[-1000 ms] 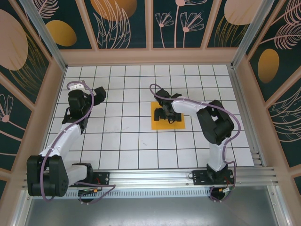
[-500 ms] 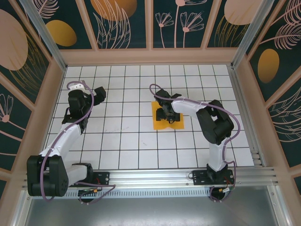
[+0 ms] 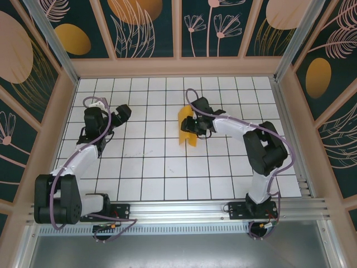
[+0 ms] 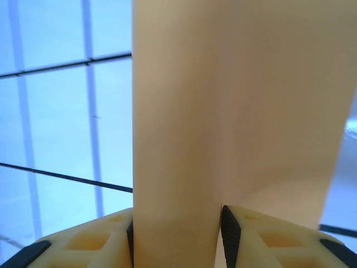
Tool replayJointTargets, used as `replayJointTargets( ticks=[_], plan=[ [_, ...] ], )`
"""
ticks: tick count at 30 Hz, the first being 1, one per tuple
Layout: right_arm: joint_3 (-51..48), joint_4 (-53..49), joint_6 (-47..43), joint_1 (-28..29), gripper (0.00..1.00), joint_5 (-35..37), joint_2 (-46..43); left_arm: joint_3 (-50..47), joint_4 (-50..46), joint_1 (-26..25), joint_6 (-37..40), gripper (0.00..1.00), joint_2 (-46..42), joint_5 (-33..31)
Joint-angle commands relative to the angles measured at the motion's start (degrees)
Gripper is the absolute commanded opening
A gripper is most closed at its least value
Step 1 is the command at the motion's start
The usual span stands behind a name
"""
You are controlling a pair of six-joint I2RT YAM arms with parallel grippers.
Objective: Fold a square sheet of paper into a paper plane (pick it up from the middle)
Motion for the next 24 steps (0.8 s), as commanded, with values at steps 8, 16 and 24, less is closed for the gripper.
replayJointTargets(
  ticks=[8,16,24],
  plan=[
    [-5.4,17.3,5.3,-1.3,0.37,-21.1,-3.0,-0.6,6.0,-7.3,-8.3,0.79,6.6,7.3],
    [-8.2,15.0,5.2,-1.3,0.33,-19.0,-1.4,-0.1,15.5,-12.0,-13.4,0.62,13.8,9.5],
    [-9.2,12.7,5.5,-3.2,0.31,-14.4,0.8,3.4,17.6,-17.8,-14.8,0.49,20.8,9.4]
  ],
)
